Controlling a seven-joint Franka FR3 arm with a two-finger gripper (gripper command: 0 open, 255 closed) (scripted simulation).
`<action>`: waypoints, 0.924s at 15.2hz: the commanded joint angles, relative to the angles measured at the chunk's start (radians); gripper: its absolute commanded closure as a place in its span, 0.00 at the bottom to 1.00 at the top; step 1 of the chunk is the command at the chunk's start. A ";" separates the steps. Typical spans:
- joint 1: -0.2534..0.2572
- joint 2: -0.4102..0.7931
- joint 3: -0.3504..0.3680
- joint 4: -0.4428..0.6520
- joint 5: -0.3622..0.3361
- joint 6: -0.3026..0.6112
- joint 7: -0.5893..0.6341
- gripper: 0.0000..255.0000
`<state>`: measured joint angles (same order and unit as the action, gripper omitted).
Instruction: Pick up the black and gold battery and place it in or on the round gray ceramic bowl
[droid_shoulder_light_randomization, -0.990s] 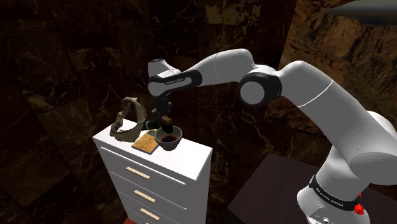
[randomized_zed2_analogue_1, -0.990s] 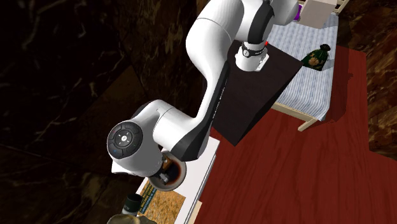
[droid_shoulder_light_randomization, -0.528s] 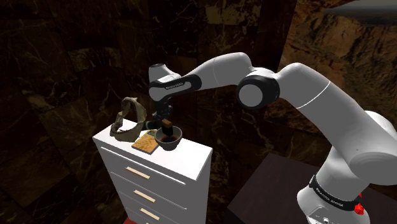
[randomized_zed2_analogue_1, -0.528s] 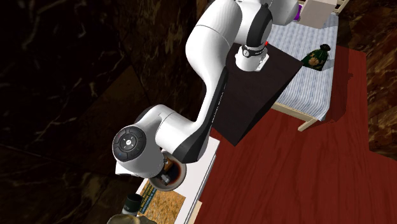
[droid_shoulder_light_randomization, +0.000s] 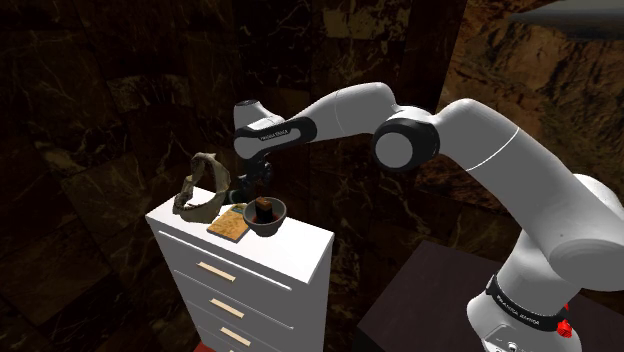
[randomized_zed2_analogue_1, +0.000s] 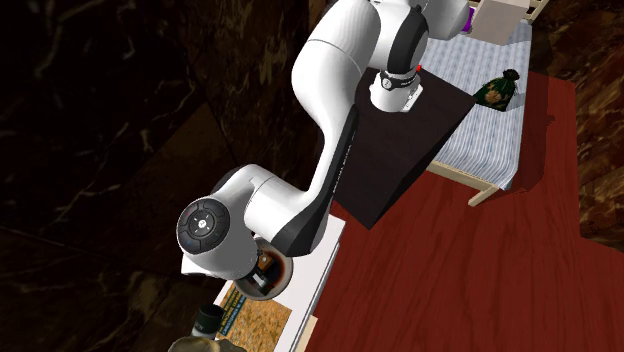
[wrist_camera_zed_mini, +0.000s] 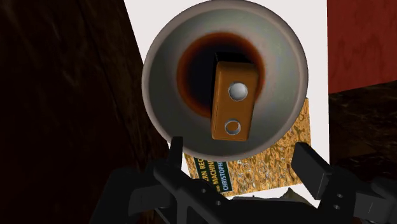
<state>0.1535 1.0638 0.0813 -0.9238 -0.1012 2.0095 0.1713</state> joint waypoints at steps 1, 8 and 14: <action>0.000 0.000 0.000 0.000 0.000 0.000 0.000 0.00; 0.000 -0.067 0.003 0.008 0.003 -0.075 -0.001 0.00; 0.000 -0.067 0.003 0.008 0.003 -0.075 -0.001 0.00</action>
